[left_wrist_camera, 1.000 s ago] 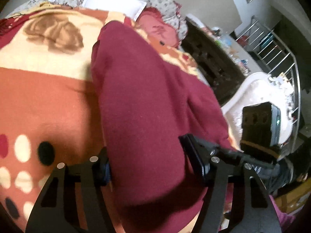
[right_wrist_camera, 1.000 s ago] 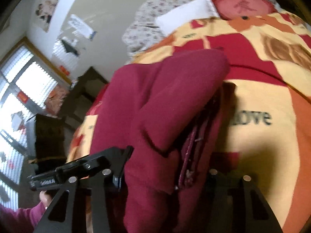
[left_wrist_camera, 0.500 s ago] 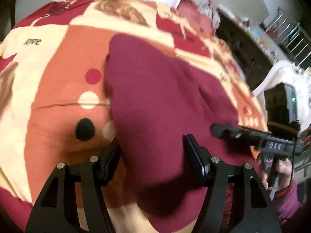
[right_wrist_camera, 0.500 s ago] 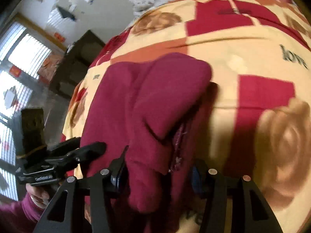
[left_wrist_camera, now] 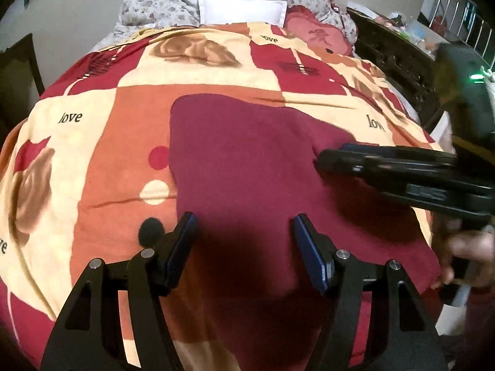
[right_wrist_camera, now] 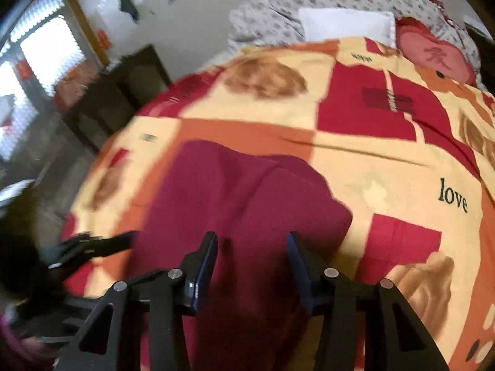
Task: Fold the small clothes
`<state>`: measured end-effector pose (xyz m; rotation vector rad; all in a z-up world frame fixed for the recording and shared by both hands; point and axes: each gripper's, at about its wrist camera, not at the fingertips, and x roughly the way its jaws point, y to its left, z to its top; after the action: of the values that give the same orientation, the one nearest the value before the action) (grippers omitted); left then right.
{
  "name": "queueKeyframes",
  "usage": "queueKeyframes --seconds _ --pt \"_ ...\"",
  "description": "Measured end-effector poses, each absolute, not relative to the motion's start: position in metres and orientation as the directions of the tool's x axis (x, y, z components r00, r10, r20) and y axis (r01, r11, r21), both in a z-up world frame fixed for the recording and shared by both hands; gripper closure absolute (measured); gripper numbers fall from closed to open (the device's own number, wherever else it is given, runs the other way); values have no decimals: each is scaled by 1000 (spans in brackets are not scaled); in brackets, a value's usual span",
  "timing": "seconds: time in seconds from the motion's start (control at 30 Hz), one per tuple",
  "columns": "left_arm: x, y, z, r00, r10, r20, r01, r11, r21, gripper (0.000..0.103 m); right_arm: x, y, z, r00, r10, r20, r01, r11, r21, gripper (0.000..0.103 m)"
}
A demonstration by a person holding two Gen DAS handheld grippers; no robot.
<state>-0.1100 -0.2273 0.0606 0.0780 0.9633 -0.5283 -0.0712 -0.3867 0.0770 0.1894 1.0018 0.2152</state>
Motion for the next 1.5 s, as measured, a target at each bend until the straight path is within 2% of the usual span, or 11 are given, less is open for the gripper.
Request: queueKeyframes --seconds 0.1,0.23,0.5,0.67,0.73,0.83,0.9,1.1,1.3,1.5 --pt "-107 -229 59 453 -389 -802 457 874 -165 38 -58 -398 62 517 257 -817 -61 963 264 62" --pt "-104 -230 57 449 -377 -810 443 881 -164 38 -61 -396 69 511 250 -823 -82 967 243 62" --pt "-105 -228 56 453 -371 -811 434 886 -162 37 -121 -384 118 546 277 -791 -156 961 228 62" --pt "-107 -228 56 459 -364 -810 427 890 -159 36 -154 -374 117 528 303 -793 -192 953 236 62" --pt "-108 -228 55 459 -362 -812 424 892 -157 36 -160 -369 103 513 267 -816 -197 962 190 62" --pt "-109 -229 55 458 -356 -815 423 893 -153 36 -158 -366 70 479 130 -868 -166 985 56 62" --pt "-110 -230 55 456 -344 -821 418 897 -144 36 -157 -369 56 459 152 -875 -138 986 98 62" --pt "-114 -221 60 462 -357 -812 372 909 -188 36 -169 -375 81 495 173 -851 -98 985 143 62" --pt "-125 -218 72 528 -326 -784 350 925 -149 36 -179 -374 114 594 111 -797 -33 993 114 58" --pt "-135 -213 84 579 -286 -763 328 939 -103 36 -171 -371 115 607 64 -792 51 992 119 56"
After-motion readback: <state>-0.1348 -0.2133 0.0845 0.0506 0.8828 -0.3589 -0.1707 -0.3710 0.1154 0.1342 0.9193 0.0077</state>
